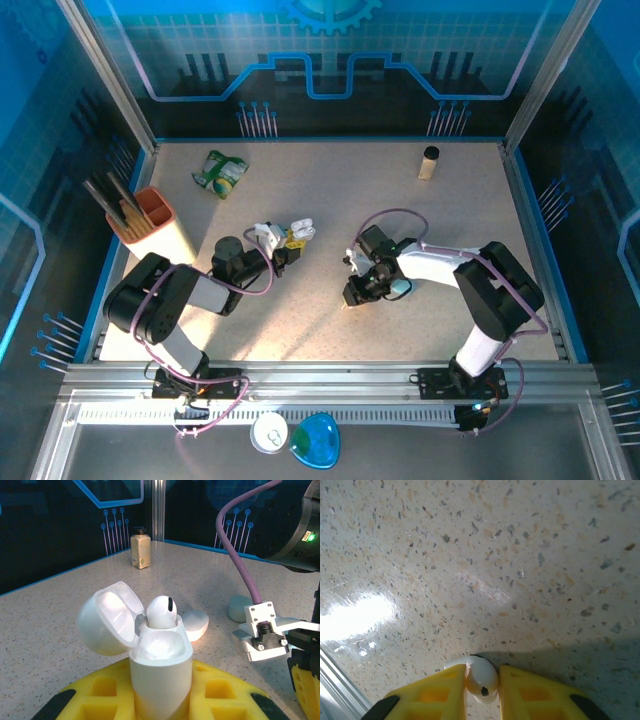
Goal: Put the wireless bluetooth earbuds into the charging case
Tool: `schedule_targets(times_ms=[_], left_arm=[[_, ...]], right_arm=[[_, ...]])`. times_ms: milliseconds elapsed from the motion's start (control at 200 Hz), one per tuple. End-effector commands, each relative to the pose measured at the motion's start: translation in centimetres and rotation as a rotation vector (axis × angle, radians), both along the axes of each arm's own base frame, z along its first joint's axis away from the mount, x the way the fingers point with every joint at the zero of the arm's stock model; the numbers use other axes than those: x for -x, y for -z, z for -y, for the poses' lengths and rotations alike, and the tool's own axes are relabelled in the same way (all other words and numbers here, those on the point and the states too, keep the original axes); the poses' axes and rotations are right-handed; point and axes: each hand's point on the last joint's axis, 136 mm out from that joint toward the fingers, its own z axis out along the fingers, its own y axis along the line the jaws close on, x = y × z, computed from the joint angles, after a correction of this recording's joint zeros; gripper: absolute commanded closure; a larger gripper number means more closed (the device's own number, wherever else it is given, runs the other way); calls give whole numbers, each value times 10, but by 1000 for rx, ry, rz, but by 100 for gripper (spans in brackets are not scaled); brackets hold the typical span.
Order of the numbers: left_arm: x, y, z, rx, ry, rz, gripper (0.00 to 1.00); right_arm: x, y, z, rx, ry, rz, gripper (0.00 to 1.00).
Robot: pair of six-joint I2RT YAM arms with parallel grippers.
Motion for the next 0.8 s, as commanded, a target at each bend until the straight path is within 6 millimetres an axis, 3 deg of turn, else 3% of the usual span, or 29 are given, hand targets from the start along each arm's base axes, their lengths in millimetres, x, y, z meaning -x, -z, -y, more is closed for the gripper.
schedule_targets(times_ms=[0,240,500,640,725,745,795], left_arm=[[1,-9,0,15,16,24,100],[3,-10,3,16,32,20,100],[12,-5,24,7,90,-6,100],[16,-4,31,6,106,-14,100],[20,-3,35,7,118,-20,100],[21,-3,36,6,122,-22,100],[23,-2,38,6,130,-26,100]], right_arm=[[-4,-2,5,50,5,41,79],[-39,-44,4,50,11,337,83],[-81,-142,-15,-13,-16,876,86],[-87,-185,-30,-9,-96,1096,87],[-85,-194,-38,5,-161,1171,87],[-88,-208,-42,-9,-162,1204,87],[-89,-215,-48,-12,-184,1237,87]])
